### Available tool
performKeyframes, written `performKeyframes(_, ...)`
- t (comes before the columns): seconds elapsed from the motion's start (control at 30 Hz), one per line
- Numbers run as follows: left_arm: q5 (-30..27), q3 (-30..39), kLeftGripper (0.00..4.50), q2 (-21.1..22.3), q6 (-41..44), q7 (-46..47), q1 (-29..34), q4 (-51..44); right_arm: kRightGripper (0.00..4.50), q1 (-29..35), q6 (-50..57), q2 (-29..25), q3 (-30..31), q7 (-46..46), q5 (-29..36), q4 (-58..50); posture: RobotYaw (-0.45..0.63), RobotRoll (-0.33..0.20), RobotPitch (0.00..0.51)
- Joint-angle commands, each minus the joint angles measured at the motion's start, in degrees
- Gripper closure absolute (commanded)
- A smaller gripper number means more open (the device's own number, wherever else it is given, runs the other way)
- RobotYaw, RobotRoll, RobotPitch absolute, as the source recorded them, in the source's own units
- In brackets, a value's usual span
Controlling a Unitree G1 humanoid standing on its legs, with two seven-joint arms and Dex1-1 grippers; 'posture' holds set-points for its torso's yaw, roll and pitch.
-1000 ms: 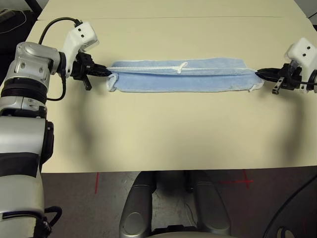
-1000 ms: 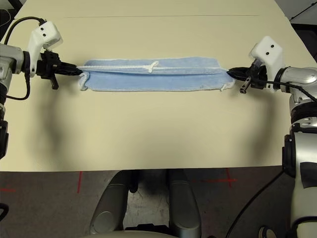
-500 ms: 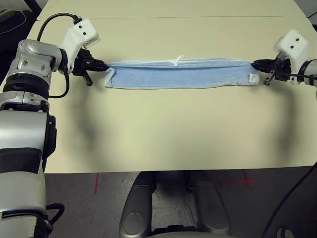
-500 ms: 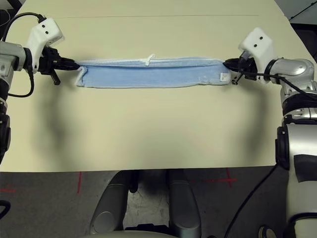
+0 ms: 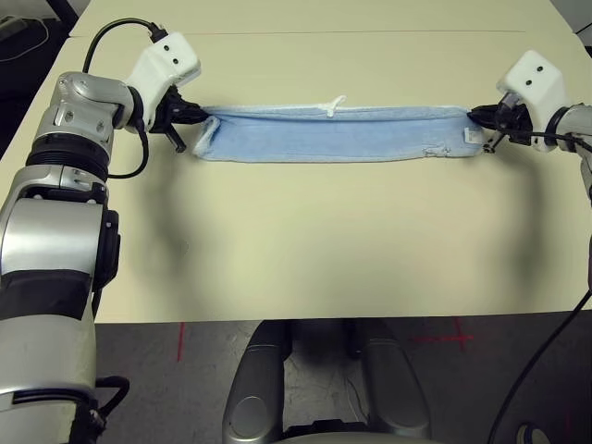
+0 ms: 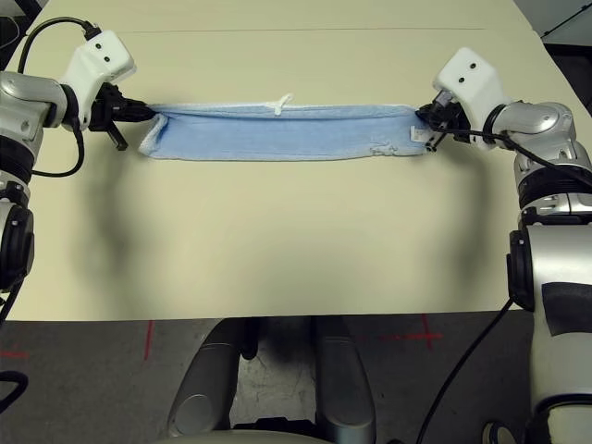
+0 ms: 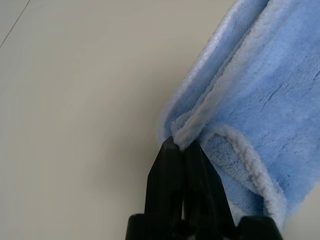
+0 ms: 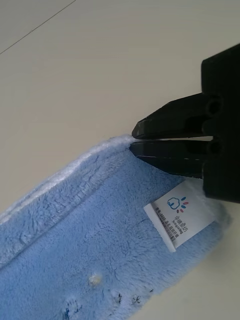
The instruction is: Fold the towel and set it aside.
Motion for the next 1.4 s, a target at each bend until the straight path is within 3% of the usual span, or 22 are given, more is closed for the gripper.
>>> performKeyframes(0.03,2.25,-0.6,4.45,0.56,1.06,-1.1,-0.2,1.39,4.5,0.34,1.4,-0.4,0.97,-1.28,-1.38,-0.05,0.04,0.0,0.348)
performKeyframes(0.07,2.75,-0.87,4.49,0.62,1.27,-1.14,-0.13,1.44,4.23,0.46,1.47,-0.24,1.0,-1.46,-1.39,-0.07,0.04,0.0,0.348)
performKeyframes(0.17,4.25,-1.52,3.74,1.06,2.15,-0.73,0.29,1.52,3.32,0.84,1.94,0.23,0.36,0.27,-0.48,-0.38,0.04,0.0,0.348)
performKeyframes(0.47,4.96,0.15,0.29,1.87,0.21,1.52,0.95,0.82,0.0,2.18,1.92,-1.47,-1.21,-0.07,1.07,-0.89,0.04,0.0,0.344)
performKeyframes(0.5,4.87,0.35,0.04,1.79,0.15,1.86,0.94,0.86,0.0,2.2,1.96,-1.55,-1.24,-0.46,1.12,-0.89,0.04,0.0,0.344)
performKeyframes(0.9,3.63,4.49,0.04,-0.18,-2.71,12.07,-0.87,1.22,0.0,1.57,1.1,-1.22,-3.35,-8.56,2.02,-0.56,0.04,0.0,0.327)
performKeyframes(1.1,4.02,4.94,0.04,-0.09,-1.93,12.48,-0.5,1.49,0.0,2.35,0.71,-0.43,-4.19,-11.15,2.85,-0.71,0.03,0.0,0.322)
performKeyframes(1.17,3.91,4.88,0.04,-0.02,-1.38,11.04,-0.34,1.48,0.0,2.61,0.4,-0.05,-4.87,-9.4,3.98,-0.9,0.03,0.0,0.32)
performKeyframes(1.27,3.59,5.01,0.04,-0.05,-0.47,9.14,-0.38,1.35,0.0,2.83,1.81,0.93,-8.11,0.24,9.28,-1.65,0.04,0.0,0.319)
performKeyframes(1.4,3.15,5.43,0.04,-0.08,0.62,8.02,-0.57,1.18,0.0,3.42,2.22,0.56,-8.5,4.5,10.5,-2.4,0.04,0.0,0.315)
